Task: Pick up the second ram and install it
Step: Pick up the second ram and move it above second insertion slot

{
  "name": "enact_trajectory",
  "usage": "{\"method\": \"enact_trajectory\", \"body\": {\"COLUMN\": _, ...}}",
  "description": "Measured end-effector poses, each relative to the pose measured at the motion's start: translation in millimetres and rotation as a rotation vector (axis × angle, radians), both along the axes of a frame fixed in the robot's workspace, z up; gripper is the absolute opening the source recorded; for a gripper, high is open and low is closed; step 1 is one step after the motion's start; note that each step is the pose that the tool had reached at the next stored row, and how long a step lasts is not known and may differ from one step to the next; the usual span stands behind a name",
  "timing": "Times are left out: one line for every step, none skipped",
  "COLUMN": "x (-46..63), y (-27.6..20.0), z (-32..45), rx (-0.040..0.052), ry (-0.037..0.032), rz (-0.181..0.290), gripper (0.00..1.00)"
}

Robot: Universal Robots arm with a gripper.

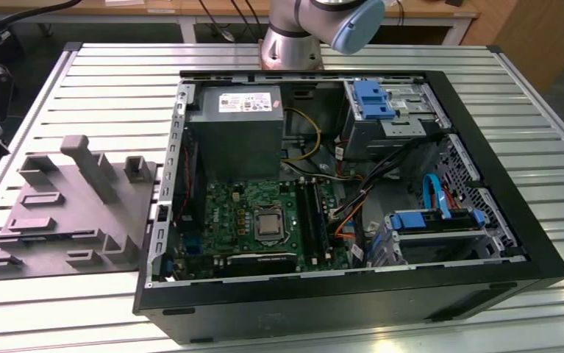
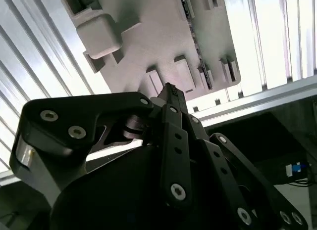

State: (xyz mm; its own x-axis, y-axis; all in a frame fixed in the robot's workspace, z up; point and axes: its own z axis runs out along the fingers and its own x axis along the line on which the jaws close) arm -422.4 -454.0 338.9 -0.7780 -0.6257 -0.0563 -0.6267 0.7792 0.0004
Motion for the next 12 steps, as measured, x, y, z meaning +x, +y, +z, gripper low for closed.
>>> {"method": "enact_trajectory", "body": {"x": 0.0, "y": 0.0, "z": -0.5, "rx": 0.0, "ry": 0.0002, "rz": 0.018, "gripper": 0.1}}
{"method": "enact_trajectory", "body": {"x": 0.0, "y": 0.0, "z": -1.0, "rx": 0.0, "ry": 0.0003, "rz": 0.036, "gripper": 0.1}}
{"method": "enact_trajectory", "body": {"x": 0.0, "y": 0.0, "z": -1.4, "rx": 0.0, "ry": 0.0004, "rz": 0.054, "gripper": 0.1}}
{"method": "enact_trajectory", "body": {"x": 0.0, "y": 0.0, "z": -1.9, "rx": 0.0, "ry": 0.0005, "rz": 0.072, "gripper": 0.1}}
{"method": "enact_trajectory", "body": {"x": 0.0, "y": 0.0, "z": -2.3, "rx": 0.0, "ry": 0.0007, "rz": 0.092, "gripper": 0.1}}
{"method": "enact_trajectory", "body": {"x": 0.0, "y": 0.0, "z": -2.5, "rx": -0.0002, "ry": 0.0007, "rz": 0.11, "gripper": 0.1}}
{"method": "enact_trajectory", "body": {"x": 0.0, "y": 0.0, "z": -2.7, "rx": -0.0004, "ry": 0.0008, "rz": 0.127, "gripper": 0.1}}
{"method": "enact_trajectory", "body": {"x": 0.0, "y": 0.0, "z": -3.0, "rx": -0.0006, "ry": 0.0007, "rz": 0.146, "gripper": 0.1}}
{"method": "enact_trajectory", "body": {"x": 0.0, "y": 0.0, "z": -3.2, "rx": -0.0009, "ry": 0.0007, "rz": 0.163, "gripper": 0.1}}
{"method": "enact_trajectory", "body": {"x": 0.0, "y": 0.0, "z": -3.5, "rx": -0.0012, "ry": 0.0007, "rz": 0.182, "gripper": 0.1}}
{"method": "enact_trajectory", "body": {"x": 0.0, "y": 0.0, "z": -3.7, "rx": -0.0017, "ry": 0.0009, "rz": 0.2, "gripper": 0.1}}
{"method": "enact_trajectory", "body": {"x": 0.0, "y": 0.0, "z": -3.8, "rx": -0.0022, "ry": 0.0011, "rz": 0.218, "gripper": 0.1}}
